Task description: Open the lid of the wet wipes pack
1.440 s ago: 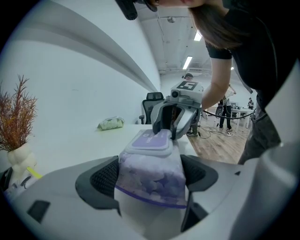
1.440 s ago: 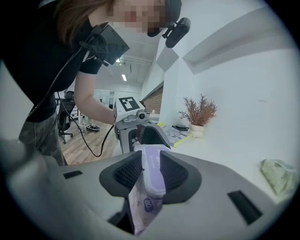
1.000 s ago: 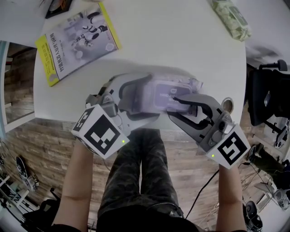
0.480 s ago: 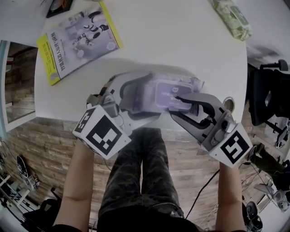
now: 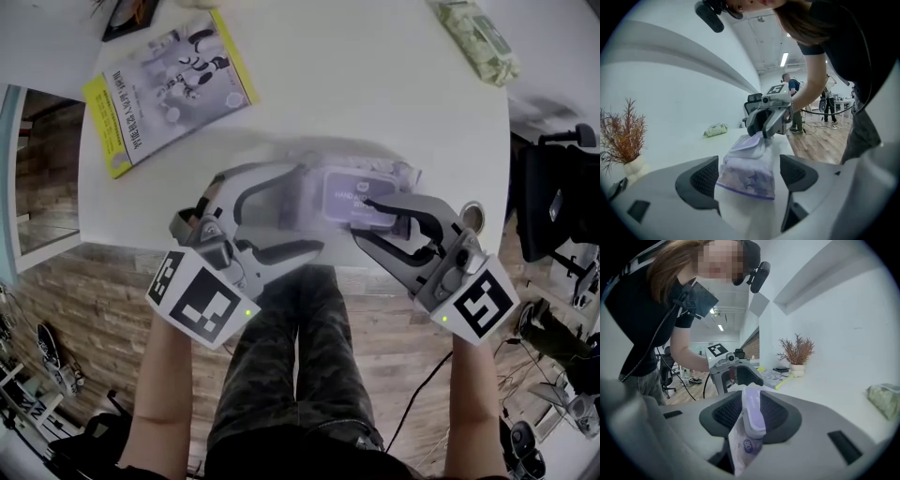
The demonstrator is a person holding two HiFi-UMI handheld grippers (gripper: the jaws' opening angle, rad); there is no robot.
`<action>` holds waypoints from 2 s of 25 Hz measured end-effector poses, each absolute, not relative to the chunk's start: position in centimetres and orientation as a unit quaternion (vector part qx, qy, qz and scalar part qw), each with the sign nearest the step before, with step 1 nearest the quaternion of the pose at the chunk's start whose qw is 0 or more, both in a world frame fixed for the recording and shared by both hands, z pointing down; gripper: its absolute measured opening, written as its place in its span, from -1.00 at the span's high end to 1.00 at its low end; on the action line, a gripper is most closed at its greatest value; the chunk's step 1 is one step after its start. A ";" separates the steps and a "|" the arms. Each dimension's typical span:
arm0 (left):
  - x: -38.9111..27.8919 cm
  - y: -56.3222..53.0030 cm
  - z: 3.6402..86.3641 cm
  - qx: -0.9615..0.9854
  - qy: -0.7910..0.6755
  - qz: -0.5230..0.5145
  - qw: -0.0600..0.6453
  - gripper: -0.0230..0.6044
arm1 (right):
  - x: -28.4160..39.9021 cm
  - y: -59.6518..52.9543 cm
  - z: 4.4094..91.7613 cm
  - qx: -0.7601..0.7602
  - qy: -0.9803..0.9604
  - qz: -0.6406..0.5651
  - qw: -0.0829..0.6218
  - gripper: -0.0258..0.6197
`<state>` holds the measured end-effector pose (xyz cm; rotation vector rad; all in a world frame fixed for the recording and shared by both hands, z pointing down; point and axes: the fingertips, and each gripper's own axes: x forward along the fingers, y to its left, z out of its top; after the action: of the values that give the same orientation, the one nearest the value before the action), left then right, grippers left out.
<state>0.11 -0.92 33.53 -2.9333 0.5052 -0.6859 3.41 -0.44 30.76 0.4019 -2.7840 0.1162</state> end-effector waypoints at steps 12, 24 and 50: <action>-1.6 -0.9 31.5 -0.969 0.199 -0.139 -0.034 0.43 | 3.2 -0.8 30.1 0.152 -0.975 0.057 0.152 0.51; -0.1 -1.2 31.4 -0.970 0.194 -0.141 -0.037 0.89 | 3.3 -0.8 29.6 0.152 -0.975 0.059 0.151 0.51; 0.4 -2.7 31.0 -0.968 0.204 -0.139 -0.046 0.89 | 9.2 -2.0 29.7 0.245 -0.958 0.076 0.130 0.85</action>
<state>0.36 -2.74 30.96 -3.1337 0.6600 -0.4506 9.18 -2.03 29.71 0.7119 -2.7823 0.2210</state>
